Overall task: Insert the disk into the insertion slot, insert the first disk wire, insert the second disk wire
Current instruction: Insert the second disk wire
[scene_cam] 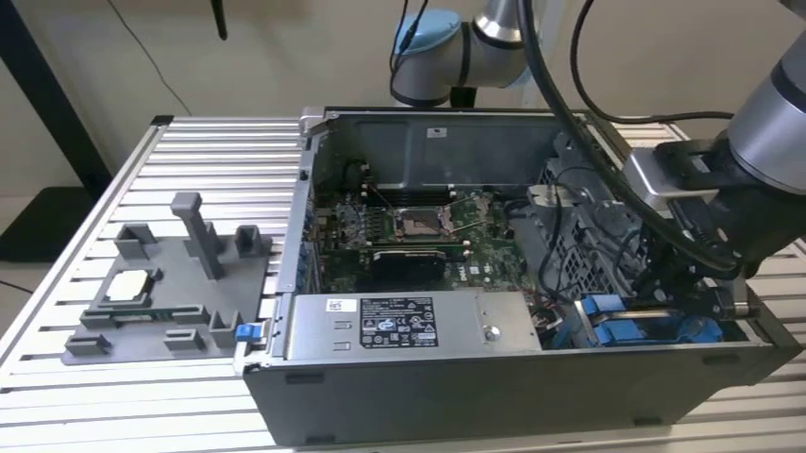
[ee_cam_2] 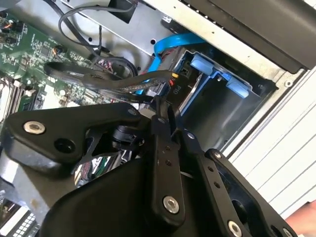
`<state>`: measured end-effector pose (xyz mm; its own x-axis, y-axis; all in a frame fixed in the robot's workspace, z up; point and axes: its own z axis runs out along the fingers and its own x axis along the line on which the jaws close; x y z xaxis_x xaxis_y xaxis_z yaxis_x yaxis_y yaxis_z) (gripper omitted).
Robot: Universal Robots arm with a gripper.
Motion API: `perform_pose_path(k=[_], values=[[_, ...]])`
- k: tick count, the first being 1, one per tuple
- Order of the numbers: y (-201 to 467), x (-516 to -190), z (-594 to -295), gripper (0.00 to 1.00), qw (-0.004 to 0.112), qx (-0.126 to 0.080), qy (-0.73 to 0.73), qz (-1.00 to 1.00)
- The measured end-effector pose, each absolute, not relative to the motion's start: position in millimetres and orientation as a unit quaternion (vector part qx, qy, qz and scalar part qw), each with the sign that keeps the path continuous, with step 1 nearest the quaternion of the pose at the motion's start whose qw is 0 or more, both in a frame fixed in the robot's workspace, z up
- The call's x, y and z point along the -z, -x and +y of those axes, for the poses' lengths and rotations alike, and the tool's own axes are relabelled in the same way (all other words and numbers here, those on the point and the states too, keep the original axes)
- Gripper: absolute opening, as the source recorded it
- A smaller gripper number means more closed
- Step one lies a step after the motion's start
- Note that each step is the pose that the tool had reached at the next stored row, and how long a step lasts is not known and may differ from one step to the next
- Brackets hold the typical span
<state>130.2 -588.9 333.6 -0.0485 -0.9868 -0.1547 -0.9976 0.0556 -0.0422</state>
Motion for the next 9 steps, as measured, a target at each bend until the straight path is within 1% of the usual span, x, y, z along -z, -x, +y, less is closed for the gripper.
perform_pose_path(k=[9], values=[[-130.1, -363.6, -588.9, 1.00, 0.071, -0.038, 0.686, 0.723]])
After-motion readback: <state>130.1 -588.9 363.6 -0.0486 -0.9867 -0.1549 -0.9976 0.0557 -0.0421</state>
